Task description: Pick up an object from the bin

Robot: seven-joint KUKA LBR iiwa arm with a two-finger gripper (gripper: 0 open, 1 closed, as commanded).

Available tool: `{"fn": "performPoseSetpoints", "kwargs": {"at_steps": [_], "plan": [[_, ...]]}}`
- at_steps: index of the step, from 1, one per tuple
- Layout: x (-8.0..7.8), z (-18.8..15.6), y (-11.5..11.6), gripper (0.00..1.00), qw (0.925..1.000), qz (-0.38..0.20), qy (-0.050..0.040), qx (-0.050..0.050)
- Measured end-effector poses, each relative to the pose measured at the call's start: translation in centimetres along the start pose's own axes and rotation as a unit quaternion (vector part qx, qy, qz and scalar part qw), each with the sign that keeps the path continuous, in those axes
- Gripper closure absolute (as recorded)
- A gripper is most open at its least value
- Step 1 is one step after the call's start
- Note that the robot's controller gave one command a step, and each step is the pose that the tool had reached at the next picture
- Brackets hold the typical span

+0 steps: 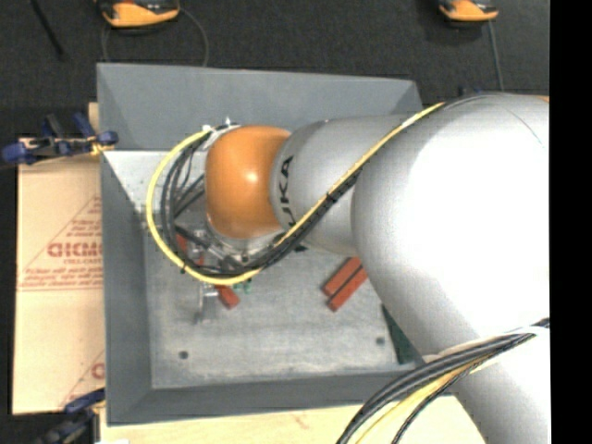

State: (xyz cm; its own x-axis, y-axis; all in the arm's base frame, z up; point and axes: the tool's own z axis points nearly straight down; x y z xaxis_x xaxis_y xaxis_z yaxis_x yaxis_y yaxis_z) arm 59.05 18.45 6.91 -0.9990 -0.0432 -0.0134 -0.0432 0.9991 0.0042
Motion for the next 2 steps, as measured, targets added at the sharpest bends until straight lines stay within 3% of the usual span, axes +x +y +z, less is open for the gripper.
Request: {"fn": "performPoseSetpoints", "kwargs": {"at_steps": [1, 2], "plan": [[-0.2, -0.7, -0.1, 1.00, 1.0000, 0.003, -0.0032, -0.001], [4.3, -11.8, -1.8, 1.00, 1.0000, 0.003, 0.0014, 0.000]]}}
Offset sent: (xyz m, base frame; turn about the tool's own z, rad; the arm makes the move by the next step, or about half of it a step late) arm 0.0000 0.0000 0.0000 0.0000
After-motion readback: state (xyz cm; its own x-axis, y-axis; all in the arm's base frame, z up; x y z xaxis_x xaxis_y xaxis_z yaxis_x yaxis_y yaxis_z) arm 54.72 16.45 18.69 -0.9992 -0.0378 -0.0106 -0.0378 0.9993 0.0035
